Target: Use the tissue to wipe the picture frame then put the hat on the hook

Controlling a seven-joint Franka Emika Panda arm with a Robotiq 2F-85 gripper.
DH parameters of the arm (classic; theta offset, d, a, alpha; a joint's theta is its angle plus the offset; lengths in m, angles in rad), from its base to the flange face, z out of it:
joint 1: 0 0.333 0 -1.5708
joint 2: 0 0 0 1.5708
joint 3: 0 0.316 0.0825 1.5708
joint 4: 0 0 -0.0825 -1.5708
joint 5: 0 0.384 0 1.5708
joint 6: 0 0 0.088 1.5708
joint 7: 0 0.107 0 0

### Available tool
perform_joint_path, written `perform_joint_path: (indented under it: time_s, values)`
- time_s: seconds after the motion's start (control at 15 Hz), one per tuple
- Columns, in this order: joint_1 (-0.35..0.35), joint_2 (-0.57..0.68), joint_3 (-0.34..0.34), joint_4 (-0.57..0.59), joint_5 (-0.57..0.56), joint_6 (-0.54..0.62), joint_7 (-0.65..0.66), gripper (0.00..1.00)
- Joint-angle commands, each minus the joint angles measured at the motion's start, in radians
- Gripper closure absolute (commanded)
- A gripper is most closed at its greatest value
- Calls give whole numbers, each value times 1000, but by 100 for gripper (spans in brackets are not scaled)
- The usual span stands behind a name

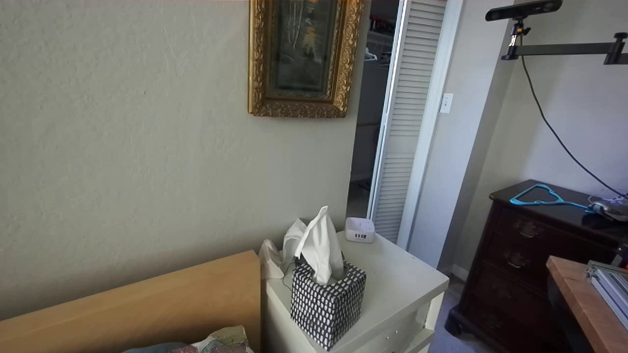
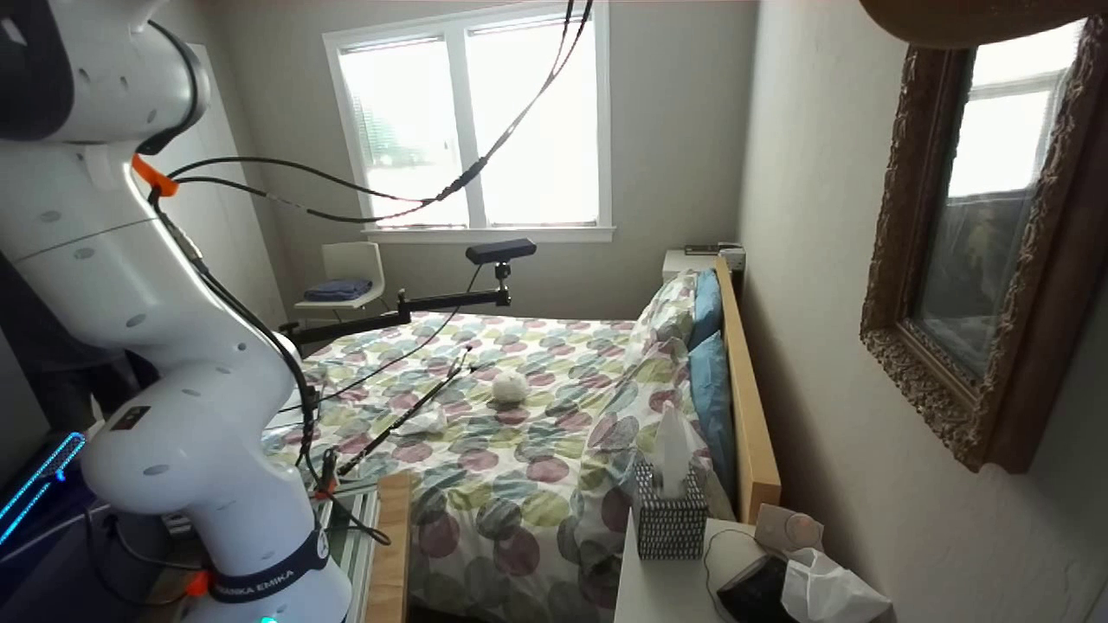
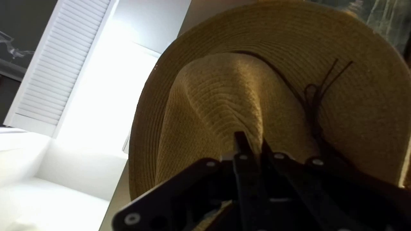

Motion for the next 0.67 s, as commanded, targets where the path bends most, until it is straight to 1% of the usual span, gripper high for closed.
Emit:
perform_joint_path:
  time_s: [0.0, 0.33, 0.6]
  values:
    - [6, 82, -6, 111, 61, -42, -74, 98]
    - [-1, 181, -3, 224, 46, -43, -2, 98]
    - [-2, 218, 0, 247, 26, -75, 29, 98]
